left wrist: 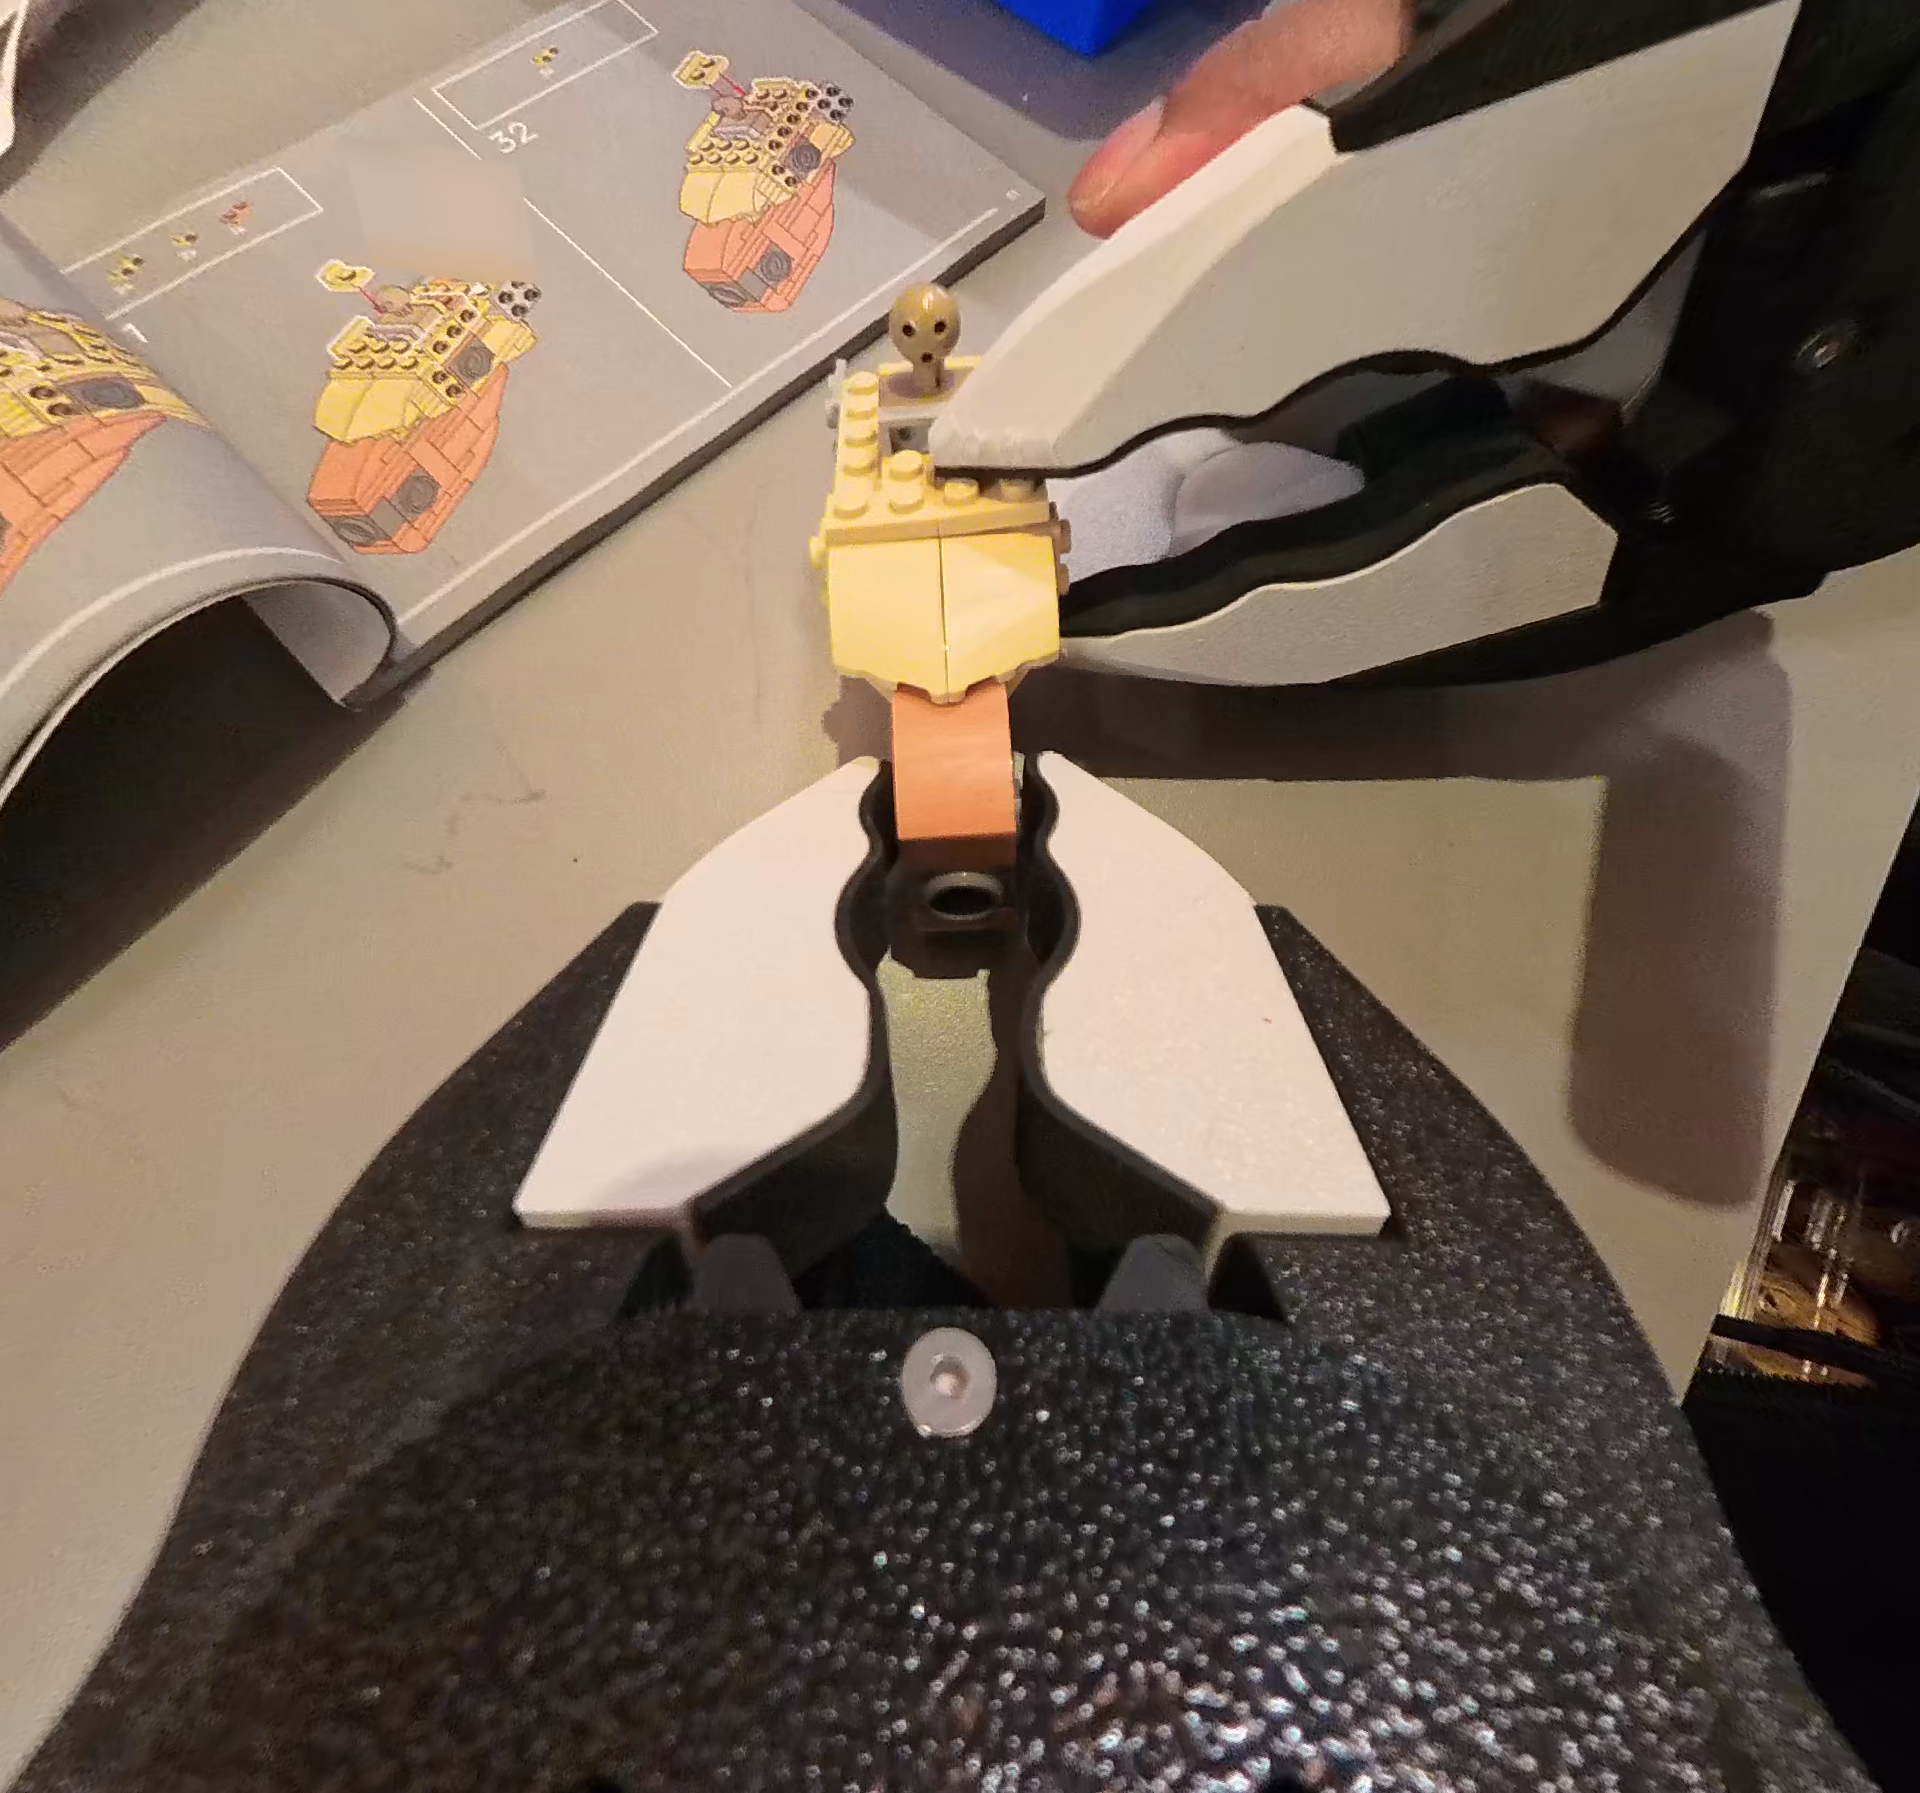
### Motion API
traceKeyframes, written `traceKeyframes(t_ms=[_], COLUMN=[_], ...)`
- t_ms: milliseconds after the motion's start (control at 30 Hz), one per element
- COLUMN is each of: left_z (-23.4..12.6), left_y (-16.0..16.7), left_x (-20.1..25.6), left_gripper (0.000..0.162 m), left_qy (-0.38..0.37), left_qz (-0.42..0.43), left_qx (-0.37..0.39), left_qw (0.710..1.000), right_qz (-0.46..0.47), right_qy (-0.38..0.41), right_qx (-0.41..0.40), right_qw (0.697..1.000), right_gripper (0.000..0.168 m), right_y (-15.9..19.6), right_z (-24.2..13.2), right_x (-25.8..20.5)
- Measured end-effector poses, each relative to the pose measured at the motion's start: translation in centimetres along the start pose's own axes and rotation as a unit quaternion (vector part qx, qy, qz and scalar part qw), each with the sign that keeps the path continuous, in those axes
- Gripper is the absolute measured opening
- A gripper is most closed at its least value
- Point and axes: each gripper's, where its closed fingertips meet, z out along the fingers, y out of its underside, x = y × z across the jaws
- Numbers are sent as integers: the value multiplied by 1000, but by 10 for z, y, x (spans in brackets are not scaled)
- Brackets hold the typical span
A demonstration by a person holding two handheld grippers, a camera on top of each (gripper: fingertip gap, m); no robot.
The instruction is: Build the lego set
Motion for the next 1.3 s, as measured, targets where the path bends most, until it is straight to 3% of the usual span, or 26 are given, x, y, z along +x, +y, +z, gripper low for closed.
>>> traceKeyframes(t_ms=[267, 367, 567, 700, 1300], left_z=[0, -1, -1, -2, 0], left_y=[0, -2, -2, -1, 0], left_x=[-1, -2, 1, 0, 2], left_gripper=[22, 22, 22, 22, 22], left_qy=[0, 8, 16, 13, 16], left_qz=[-6, -18, -16, -17, -6], left_qx=[2, 8, 10, 8, 1], left_qw=[1000, 1000, 1000, 1000, 1000], right_qz=[-11, -25, -43, -52, -87], right_qy=[13, 35, 43, 42, 13], right_qx=[-2, 3, 7, 10, -4], right_qw=[1000, 999, 998, 998, 996], right_gripper=[27, 38, 39, 27, 25], right_y=[0, 1, 0, -2, -1], right_z=[-1, -6, -6, -3, -3], right_x=[0, 3, 1, 1, 1])
